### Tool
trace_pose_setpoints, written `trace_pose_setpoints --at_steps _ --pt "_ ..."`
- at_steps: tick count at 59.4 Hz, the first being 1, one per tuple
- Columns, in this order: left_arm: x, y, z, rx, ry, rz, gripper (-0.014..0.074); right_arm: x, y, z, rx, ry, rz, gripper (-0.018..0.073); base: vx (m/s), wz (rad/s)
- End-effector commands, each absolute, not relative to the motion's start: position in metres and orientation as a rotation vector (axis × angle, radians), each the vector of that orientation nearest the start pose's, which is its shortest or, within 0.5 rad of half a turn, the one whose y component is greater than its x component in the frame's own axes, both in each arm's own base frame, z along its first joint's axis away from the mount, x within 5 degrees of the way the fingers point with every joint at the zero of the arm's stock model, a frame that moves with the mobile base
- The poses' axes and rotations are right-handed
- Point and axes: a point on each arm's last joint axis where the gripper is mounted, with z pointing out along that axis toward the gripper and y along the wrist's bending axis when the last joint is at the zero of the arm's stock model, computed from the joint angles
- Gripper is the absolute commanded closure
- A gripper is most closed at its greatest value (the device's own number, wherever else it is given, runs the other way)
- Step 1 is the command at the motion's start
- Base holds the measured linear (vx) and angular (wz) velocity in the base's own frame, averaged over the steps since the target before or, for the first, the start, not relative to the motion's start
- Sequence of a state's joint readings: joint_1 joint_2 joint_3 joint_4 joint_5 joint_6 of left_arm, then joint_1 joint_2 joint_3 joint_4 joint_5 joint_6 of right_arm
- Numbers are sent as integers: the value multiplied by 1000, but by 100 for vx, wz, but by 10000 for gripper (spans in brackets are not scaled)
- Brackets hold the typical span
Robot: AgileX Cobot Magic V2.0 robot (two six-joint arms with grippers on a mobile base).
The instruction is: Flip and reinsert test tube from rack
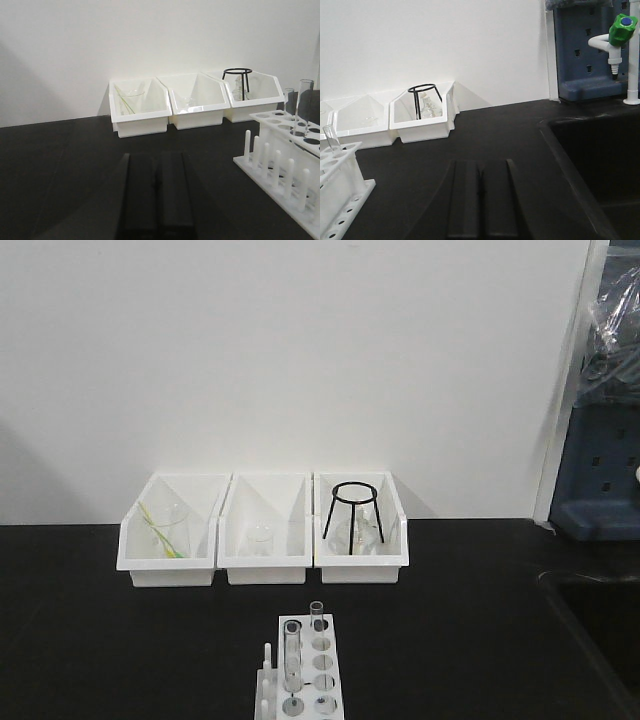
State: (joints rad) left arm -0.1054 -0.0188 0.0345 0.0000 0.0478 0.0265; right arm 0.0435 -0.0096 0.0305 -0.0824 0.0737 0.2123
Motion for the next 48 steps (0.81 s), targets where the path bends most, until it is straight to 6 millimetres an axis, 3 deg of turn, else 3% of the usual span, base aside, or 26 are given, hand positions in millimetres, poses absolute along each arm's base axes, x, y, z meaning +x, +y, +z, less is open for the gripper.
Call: trace_pose_setpoints --at_steps 1,48 --pt "55 -6 208 94 1451 -67 602 56 2 204 56 1485 121 570 0 0" --pt "55 -6 208 94 1451 -67 602 56 2 204 56 1485 121 570 0 0"
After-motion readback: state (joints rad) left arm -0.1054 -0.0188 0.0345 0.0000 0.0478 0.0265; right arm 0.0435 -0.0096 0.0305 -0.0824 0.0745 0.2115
